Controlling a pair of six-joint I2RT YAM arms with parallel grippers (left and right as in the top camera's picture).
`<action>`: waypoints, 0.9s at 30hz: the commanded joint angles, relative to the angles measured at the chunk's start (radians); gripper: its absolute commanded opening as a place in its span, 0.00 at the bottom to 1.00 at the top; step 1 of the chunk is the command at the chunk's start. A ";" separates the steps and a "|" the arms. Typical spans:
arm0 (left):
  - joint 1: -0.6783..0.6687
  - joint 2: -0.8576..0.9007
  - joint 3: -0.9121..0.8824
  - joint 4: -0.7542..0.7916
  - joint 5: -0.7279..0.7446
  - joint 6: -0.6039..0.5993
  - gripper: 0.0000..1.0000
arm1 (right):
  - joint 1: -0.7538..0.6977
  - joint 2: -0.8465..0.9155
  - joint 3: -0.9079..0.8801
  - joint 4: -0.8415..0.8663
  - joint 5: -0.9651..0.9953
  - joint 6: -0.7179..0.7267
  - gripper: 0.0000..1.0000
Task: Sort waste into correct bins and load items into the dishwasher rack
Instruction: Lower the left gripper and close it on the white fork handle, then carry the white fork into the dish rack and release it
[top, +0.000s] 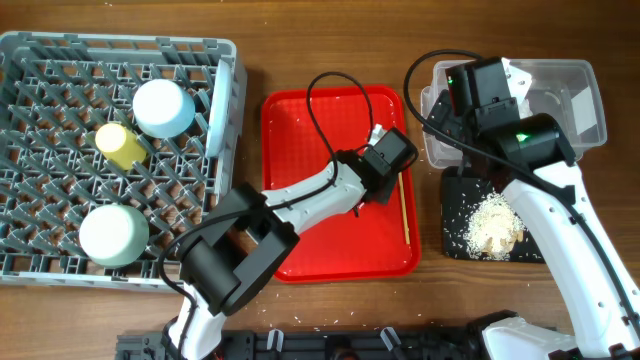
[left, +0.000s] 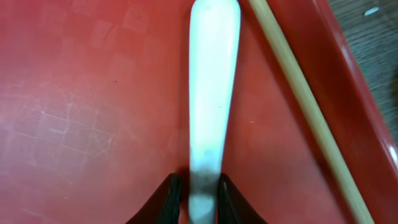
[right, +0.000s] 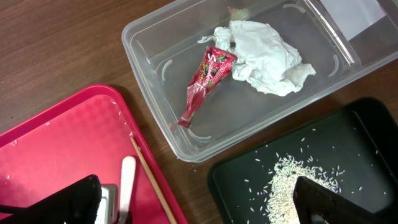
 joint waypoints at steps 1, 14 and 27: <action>-0.005 0.049 -0.031 -0.037 -0.021 0.052 0.18 | 0.000 -0.003 0.016 0.002 -0.006 0.011 1.00; -0.005 0.003 -0.031 -0.054 -0.021 0.051 0.10 | 0.000 -0.003 0.016 0.002 -0.006 0.011 1.00; 0.116 -0.342 -0.031 -0.219 -0.021 0.045 0.08 | 0.000 -0.003 0.016 0.002 -0.006 0.012 1.00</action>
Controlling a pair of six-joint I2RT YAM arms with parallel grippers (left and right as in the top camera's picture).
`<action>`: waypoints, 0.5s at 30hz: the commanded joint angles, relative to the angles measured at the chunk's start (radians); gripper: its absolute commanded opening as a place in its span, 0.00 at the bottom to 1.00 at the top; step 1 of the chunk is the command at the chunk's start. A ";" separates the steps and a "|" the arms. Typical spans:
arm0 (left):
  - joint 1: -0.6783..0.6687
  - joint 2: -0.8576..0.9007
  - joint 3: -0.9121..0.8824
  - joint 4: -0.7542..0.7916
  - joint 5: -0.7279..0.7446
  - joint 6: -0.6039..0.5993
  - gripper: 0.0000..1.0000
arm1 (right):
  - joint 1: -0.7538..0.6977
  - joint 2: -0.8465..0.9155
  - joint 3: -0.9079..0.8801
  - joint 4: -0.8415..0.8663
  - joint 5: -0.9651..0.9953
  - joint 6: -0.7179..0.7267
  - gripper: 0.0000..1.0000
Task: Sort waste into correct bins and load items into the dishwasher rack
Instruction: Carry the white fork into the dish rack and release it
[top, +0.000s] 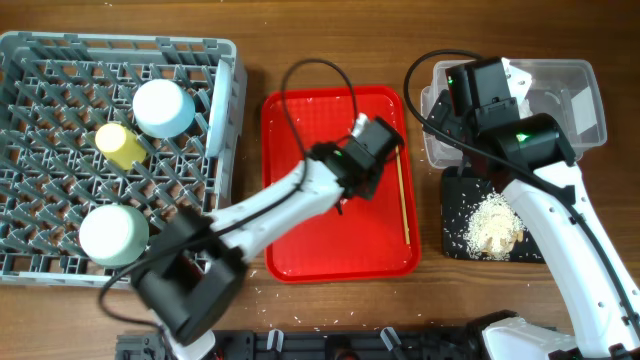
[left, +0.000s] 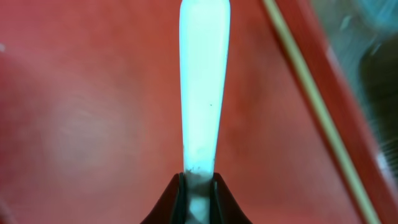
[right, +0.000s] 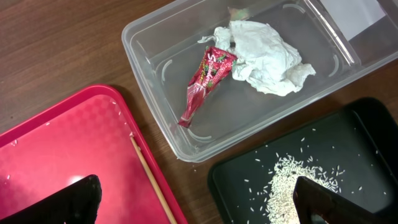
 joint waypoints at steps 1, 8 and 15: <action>0.098 -0.169 -0.006 -0.071 -0.006 0.018 0.07 | 0.000 -0.003 0.016 0.002 -0.006 0.011 1.00; 0.383 -0.520 -0.006 -0.240 -0.005 0.155 0.04 | 0.000 -0.003 0.016 0.002 -0.006 0.012 1.00; 0.721 -0.687 -0.006 -0.234 0.066 0.256 0.04 | 0.000 -0.003 0.016 0.002 -0.006 0.011 1.00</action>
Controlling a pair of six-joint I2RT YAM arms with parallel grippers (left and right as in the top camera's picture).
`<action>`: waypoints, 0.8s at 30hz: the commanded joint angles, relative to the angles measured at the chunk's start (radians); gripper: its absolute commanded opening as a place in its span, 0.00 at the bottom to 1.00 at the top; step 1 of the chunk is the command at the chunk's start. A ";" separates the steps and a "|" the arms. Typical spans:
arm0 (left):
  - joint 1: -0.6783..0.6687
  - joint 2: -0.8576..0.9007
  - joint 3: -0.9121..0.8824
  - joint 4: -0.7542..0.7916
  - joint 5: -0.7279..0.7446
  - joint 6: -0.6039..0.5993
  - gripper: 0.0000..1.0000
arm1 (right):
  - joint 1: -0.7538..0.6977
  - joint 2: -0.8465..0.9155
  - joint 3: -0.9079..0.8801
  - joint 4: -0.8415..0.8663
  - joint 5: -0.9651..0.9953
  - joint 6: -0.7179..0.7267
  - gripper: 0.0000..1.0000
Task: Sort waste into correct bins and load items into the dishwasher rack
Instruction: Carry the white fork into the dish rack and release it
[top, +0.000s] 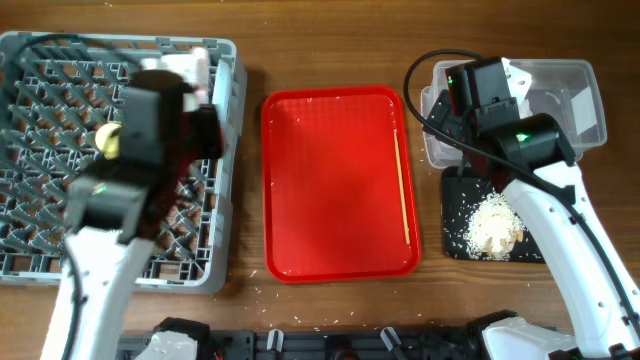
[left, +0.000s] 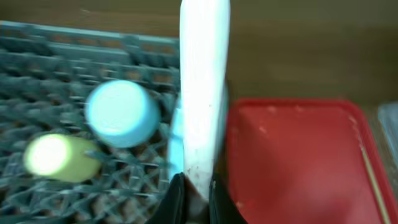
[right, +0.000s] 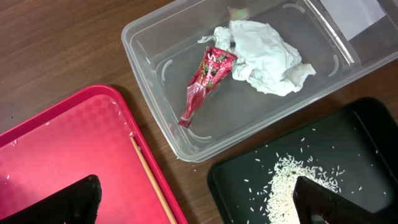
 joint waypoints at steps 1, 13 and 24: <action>0.144 -0.004 -0.006 0.007 0.037 0.081 0.04 | 0.000 -0.003 0.016 0.002 -0.005 0.011 1.00; 0.336 0.421 -0.006 0.080 0.323 0.344 0.06 | 0.000 -0.003 0.016 0.002 -0.006 0.012 1.00; 0.336 0.538 -0.006 0.081 0.230 0.330 0.88 | 0.000 -0.003 0.016 0.002 -0.006 0.011 1.00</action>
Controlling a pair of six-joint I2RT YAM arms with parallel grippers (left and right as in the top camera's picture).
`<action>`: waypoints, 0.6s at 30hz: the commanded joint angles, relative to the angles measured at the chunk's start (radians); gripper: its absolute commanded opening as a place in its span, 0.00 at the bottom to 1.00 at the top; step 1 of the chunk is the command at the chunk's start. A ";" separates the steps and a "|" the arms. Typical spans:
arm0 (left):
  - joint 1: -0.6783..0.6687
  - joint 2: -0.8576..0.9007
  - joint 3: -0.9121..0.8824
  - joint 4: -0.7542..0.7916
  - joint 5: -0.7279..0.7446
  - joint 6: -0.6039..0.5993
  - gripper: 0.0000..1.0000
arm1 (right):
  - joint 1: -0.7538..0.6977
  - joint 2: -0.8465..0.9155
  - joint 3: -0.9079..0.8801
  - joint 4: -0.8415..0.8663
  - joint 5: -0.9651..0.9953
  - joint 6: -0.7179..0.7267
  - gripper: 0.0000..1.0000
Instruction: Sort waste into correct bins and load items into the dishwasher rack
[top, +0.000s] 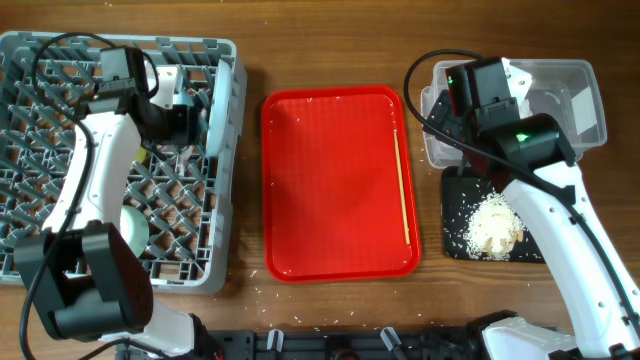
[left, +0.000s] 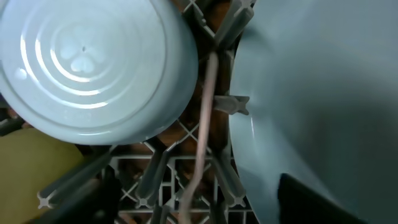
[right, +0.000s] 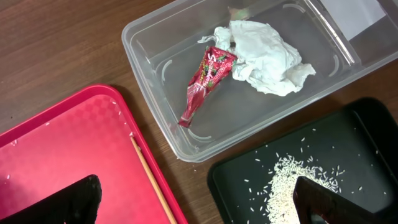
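My left gripper (top: 180, 106) sits low in the grey dishwasher rack (top: 120, 42), at its right side. It is open (left: 199, 208), with nothing between its dark fingers. Just below it a thin pale strip (left: 203, 118) stands between the rack's ribs; whether this is the white utensil I cannot tell. An upturned light blue cup (left: 93, 62) and a yellow cup (left: 25, 155) are beside it. My right gripper (right: 196, 202) hangs open and empty above the red tray's (top: 330, 200) right edge. One wooden chopstick (top: 402, 190) lies on the tray.
A clear bin (right: 186, 118) at the back right holds a red wrapper (right: 205, 78) and a crumpled white tissue (right: 264, 53). A black tray (top: 462, 235) with a heap of rice (top: 495, 228) lies before it. A pale green cup (top: 132, 225) stands in the rack, half under my left arm.
My left gripper held the white utensil above the rack's right edge. Now it is down among the rack's ribs beside the blue cup, open, with no utensil between its fingers. The right arm is unchanged.
My left gripper's fingers stood either side of a white utensil's handle on the red tray. Then they were shut on it, still over the tray. Then the utensil was above the rack's right side. Now the gripper is open in the rack. My right arm stayed still.
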 joint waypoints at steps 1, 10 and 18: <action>0.008 -0.016 -0.005 0.005 -0.013 -0.030 0.88 | 0.000 -0.003 0.016 0.002 -0.005 0.012 1.00; 0.008 -0.327 0.026 0.017 0.185 -0.214 0.86 | 0.000 -0.003 0.016 0.002 -0.006 0.011 1.00; -0.034 -0.513 0.025 0.019 0.688 -0.287 1.00 | 0.000 -0.003 0.016 0.002 -0.006 0.011 1.00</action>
